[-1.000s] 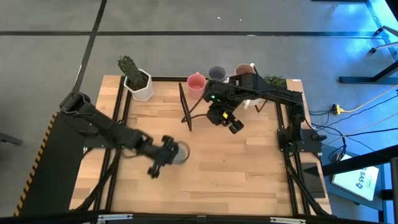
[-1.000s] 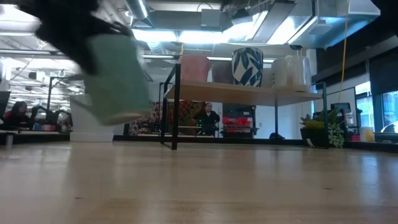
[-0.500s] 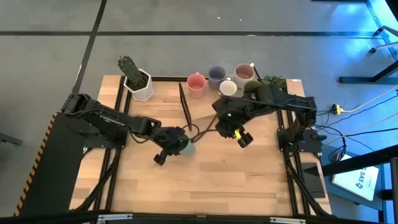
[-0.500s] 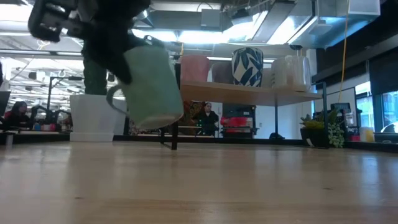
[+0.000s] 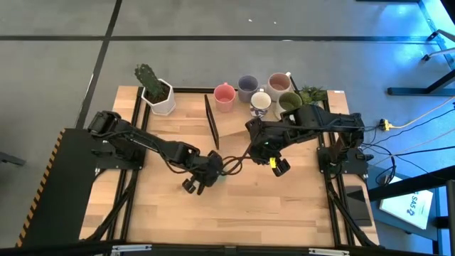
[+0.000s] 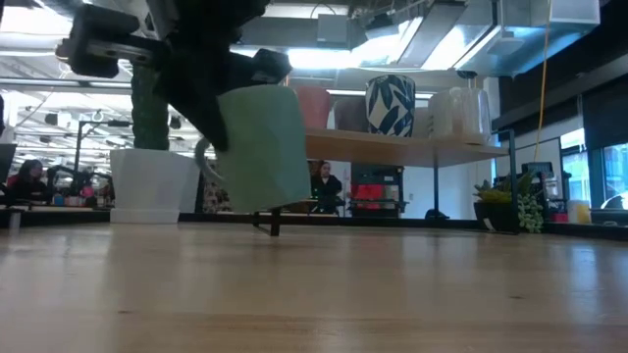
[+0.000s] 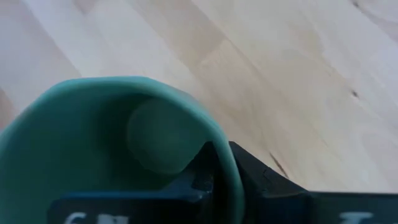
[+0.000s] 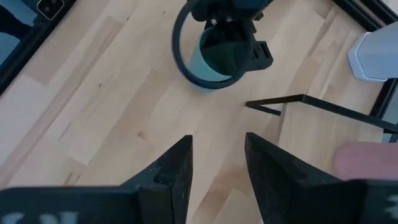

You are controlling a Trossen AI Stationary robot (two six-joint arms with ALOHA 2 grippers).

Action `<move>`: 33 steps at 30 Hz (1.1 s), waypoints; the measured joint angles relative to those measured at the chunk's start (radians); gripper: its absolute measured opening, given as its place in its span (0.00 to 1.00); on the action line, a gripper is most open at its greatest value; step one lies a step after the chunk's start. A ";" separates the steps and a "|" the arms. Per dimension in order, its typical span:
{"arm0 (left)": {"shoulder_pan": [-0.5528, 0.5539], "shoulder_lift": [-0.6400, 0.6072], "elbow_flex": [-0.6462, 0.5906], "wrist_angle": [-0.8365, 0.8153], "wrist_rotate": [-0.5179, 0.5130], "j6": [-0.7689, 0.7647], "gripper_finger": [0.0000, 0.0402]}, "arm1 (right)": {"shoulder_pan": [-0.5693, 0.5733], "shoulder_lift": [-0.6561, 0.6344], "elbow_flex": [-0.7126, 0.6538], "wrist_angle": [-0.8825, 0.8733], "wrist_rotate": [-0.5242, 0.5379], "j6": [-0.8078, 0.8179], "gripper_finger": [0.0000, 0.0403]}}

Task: Place coffee mugs
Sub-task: Put the green mug on the shelf

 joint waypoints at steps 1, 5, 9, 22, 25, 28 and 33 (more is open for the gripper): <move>0.000 0.007 0.009 -0.013 0.002 0.013 0.05 | 0.000 0.000 0.000 0.000 0.000 0.002 0.34; 0.000 0.009 0.016 -0.029 0.023 0.078 0.04 | 0.010 0.000 0.000 0.000 -0.002 0.019 0.34; 0.000 0.009 0.015 -0.067 0.015 0.130 0.06 | 0.036 0.000 0.000 0.000 0.001 0.037 0.34; 0.000 0.009 0.015 -0.073 0.003 0.186 0.09 | 0.100 0.000 0.000 0.000 0.068 0.098 0.34; 0.000 0.009 0.014 -0.071 -0.008 0.186 0.09 | 0.112 0.000 0.000 0.000 0.080 0.108 0.34; 0.000 0.009 0.014 -0.071 -0.007 0.186 0.09 | 0.124 0.000 0.000 0.000 0.082 0.126 0.34; 0.000 0.009 0.014 -0.072 -0.002 0.183 0.09 | 0.151 0.000 0.000 0.000 0.110 0.146 0.34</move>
